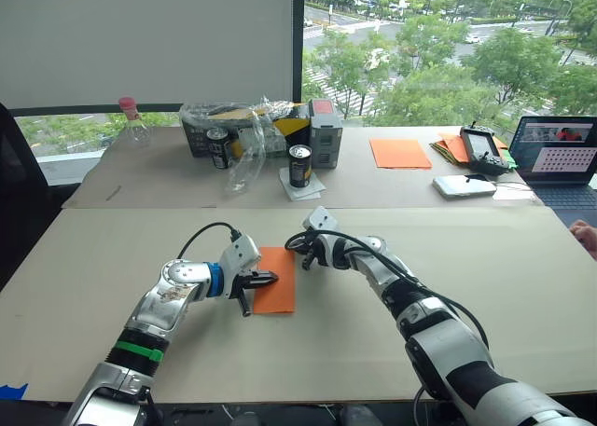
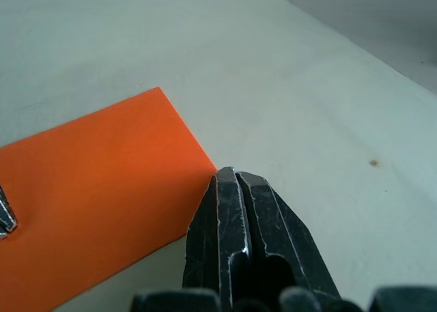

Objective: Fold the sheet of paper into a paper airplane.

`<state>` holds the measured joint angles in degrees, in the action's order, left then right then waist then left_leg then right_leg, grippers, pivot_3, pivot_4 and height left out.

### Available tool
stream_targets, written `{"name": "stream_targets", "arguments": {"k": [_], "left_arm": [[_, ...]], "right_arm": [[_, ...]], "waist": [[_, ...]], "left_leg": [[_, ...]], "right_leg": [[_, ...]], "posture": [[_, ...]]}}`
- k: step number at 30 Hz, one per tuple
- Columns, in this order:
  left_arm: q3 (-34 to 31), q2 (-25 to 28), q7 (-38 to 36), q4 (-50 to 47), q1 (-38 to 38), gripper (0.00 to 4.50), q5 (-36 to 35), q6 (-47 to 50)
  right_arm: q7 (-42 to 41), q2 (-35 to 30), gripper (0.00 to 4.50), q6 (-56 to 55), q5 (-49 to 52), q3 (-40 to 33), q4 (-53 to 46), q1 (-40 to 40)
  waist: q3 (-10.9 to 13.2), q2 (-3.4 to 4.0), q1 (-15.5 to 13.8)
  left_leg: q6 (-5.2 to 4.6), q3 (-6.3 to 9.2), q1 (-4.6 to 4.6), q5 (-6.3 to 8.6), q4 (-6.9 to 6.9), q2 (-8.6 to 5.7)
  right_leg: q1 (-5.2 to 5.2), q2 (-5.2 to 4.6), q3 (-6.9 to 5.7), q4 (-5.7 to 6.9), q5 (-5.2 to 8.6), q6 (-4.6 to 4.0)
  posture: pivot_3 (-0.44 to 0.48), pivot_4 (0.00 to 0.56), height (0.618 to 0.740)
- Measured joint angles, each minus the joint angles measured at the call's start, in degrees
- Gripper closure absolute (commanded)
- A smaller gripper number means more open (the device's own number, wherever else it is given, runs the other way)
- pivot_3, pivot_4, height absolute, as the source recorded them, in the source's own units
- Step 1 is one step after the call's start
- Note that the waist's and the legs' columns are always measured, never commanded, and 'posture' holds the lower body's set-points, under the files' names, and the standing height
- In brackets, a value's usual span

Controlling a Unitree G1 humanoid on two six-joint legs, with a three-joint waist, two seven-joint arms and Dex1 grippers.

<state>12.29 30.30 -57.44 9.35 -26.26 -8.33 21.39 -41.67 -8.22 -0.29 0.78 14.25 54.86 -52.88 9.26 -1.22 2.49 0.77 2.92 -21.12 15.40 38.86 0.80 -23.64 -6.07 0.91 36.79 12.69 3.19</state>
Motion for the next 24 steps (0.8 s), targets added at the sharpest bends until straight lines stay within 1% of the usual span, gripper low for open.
{"name": "stream_targets", "arguments": {"k": [4,9,11,14,18,24], "left_arm": [[-0.04,0.02,-0.04,-0.34,0.09,4.5,-0.02,0.03],[-0.09,0.05,-0.05,-0.31,0.1,4.5,-0.02,0.04],[-0.07,0.03,-0.02,-0.25,0.08,4.5,-0.02,0.03],[-0.03,0.02,-0.17,-0.11,-0.08,4.5,-0.03,0.02],[-0.01,0.02,-0.4,0.15,-0.27,4.5,-0.03,0.01],[0.03,0.01,-0.31,0.03,-0.19,4.5,-0.03,0.05]], "right_arm": [[0.0,-0.63,4.47,-3.49,0.68,-3.35,-1.54,1.97],[-5.59,-2.02,4.47,-3.4,2.75,-4.56,-9.97,3.55],[-7.31,-2.18,4.47,-2.38,2.64,-3.96,-11.65,3.82],[-7.67,-1.73,4.47,-1.46,1.81,-3.38,-10.67,4.2],[-6.96,-0.04,4.47,-1.93,-0.27,-2.33,-5.91,4.14],[-7.2,0.19,4.47,-5.74,-2.21,-1.36,-3.21,3.88]], "waist": [[0.01,0.01,-0.02],[0.02,0.02,0.0],[0.02,0.02,-0.02],[0.02,0.02,-0.04],[0.02,0.02,-0.04],[0.02,0.03,-0.05]], "left_leg": [[0.0,0.0,-0.05,0.0,-0.02,0.0],[0.0,0.0,-0.07,0.0,-0.02,0.0],[0.0,0.0,-0.06,0.0,-0.01,0.0],[0.0,-0.01,-0.07,0.0,-0.02,0.0],[0.0,-0.01,-0.07,0.0,-0.03,0.0],[0.0,0.0,-0.05,0.0,-0.03,0.0]], "right_leg": [[-0.03,0.0,0.01,-0.05,0.0,0.0],[-0.06,0.0,0.0,-0.04,0.0,0.0],[-0.04,0.0,0.0,-0.04,0.0,0.01],[-0.05,0.0,0.0,-0.05,0.01,0.0],[-0.05,0.0,0.0,-0.04,0.01,0.0],[-0.04,0.0,0.0,-0.05,0.01,0.0]], "posture": [[0.0,0.15,0.715],[0.0,0.15,0.715],[0.0,0.15,0.715],[0.0,0.15,0.715],[0.0,0.15,0.715],[0.0,0.15,0.715]]}}
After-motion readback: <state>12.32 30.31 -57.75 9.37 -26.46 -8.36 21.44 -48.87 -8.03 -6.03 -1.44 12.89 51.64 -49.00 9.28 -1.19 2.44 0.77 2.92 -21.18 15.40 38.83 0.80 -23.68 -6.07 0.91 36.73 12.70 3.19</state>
